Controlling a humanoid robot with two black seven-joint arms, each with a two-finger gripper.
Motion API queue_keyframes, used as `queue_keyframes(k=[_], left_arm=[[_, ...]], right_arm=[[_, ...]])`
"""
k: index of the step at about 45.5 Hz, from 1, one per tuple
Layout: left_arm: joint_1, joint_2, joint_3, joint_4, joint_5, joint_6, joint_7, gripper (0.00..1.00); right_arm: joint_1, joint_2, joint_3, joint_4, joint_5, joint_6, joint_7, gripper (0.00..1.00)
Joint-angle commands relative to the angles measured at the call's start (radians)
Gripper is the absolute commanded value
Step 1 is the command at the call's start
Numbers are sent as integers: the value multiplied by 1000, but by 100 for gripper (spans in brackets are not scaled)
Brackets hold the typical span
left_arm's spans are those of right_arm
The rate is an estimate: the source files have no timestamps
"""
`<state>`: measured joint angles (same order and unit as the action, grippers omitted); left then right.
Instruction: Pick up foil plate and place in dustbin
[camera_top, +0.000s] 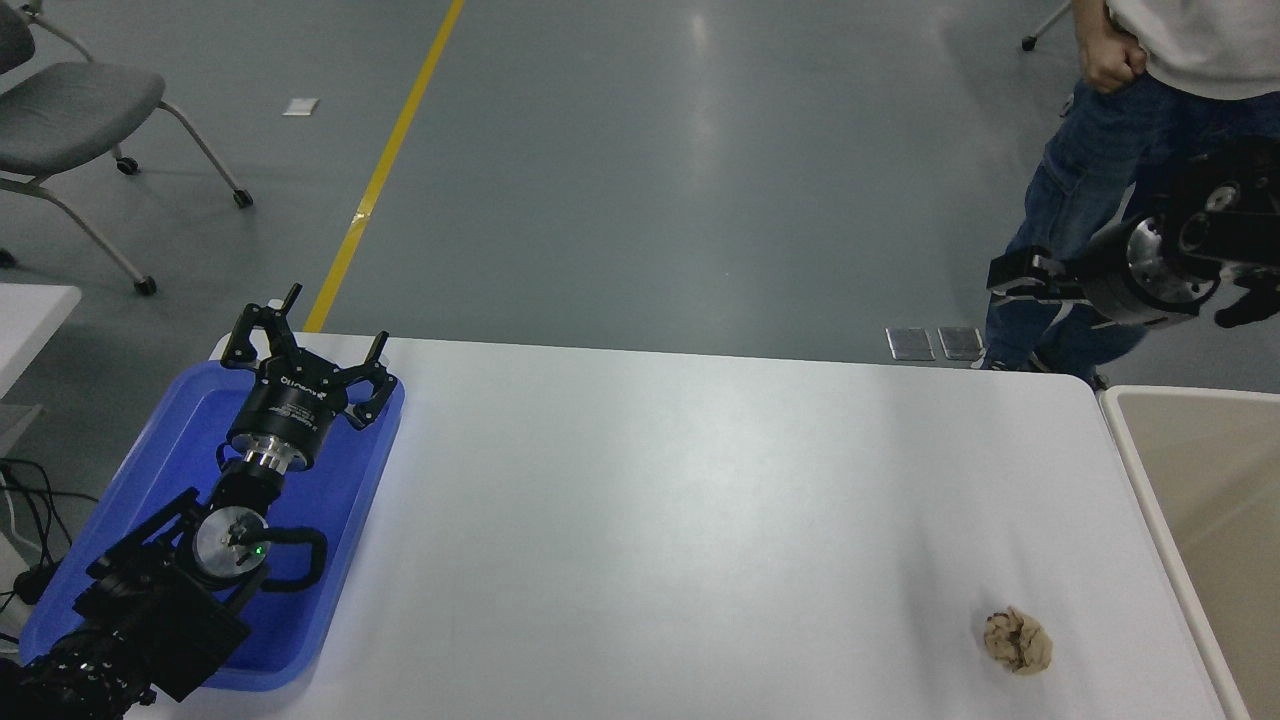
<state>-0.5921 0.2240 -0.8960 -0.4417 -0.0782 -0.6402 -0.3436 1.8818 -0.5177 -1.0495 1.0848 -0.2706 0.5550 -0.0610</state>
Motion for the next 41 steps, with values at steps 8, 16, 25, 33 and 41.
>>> queue_keyframes(k=[8, 16, 25, 33, 41], left_arm=[[0, 0, 0, 0, 0, 0, 0, 100], [0, 0, 0, 0, 0, 0, 0, 100], [0, 0, 0, 0, 0, 0, 0, 100], [0, 0, 0, 0, 0, 0, 0, 100], [0, 0, -1, 0, 0, 0, 0, 100]], right_arm=[[115, -1, -7, 72, -30, 230, -2, 100], [137, 2, -7, 84, -74, 230, -2, 100], [143, 7, -6, 86, -76, 230, -2, 100], [138, 4, -6, 84, -78, 230, -2, 100], [131, 7, -4, 84, -78, 230, -2, 100]])
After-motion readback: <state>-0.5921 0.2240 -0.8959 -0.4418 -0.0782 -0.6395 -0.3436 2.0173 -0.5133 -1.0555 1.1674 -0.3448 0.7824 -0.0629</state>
